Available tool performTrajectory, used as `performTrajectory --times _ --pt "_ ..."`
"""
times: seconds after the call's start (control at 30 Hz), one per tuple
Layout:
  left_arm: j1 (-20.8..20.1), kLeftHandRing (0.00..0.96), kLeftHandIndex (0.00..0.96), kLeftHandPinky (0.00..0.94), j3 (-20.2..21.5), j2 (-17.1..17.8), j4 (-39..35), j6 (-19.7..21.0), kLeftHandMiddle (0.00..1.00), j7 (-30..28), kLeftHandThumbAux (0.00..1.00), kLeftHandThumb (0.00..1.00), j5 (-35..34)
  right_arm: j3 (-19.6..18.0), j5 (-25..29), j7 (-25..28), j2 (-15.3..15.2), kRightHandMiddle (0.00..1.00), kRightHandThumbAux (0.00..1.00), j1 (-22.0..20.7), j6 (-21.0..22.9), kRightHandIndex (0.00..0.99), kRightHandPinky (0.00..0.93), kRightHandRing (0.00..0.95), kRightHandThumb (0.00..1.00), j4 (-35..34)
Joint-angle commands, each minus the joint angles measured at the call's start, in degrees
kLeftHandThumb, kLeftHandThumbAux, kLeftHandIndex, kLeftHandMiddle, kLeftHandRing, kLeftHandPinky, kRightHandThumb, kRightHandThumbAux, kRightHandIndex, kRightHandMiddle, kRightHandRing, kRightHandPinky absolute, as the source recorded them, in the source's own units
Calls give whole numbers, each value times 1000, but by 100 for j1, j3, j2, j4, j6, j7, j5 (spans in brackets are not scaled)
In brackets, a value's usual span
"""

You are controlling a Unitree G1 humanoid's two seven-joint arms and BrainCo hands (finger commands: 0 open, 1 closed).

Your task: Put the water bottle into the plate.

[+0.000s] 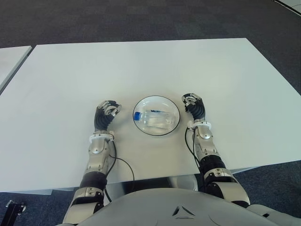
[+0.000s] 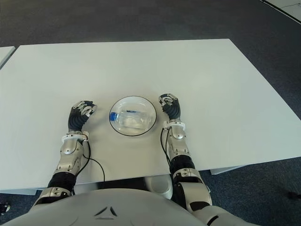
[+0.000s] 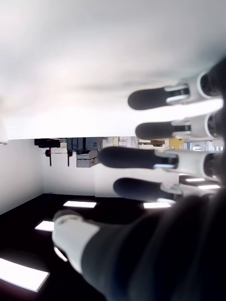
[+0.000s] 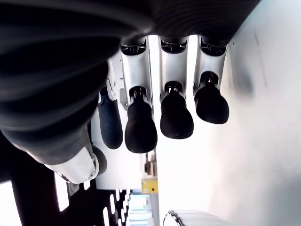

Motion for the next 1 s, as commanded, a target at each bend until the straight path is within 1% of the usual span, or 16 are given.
performTrajectory --times 0.03,0.3,0.5,1.0 --pt "162 451 429 451 -6 -97 393 216 470 90 722 698 64 -9 26 45 45 789 727 443 309 439 759 769 705 363" --pt "88 457 428 455 -12 -107 618 -19 471 63 723 695 87 -24 30 65 42 788 728 440 288 439 761 769 705 377" --pt "48 454 428 452 -15 -104 721 -88 466 41 723 695 80 -21 21 54 41 783 728 430 348 439 758 764 705 368" --pt "72 441 427 437 -54 -93 696 -78 460 40 724 694 111 -24 40 64 51 783 728 423 413 439 752 763 705 340"
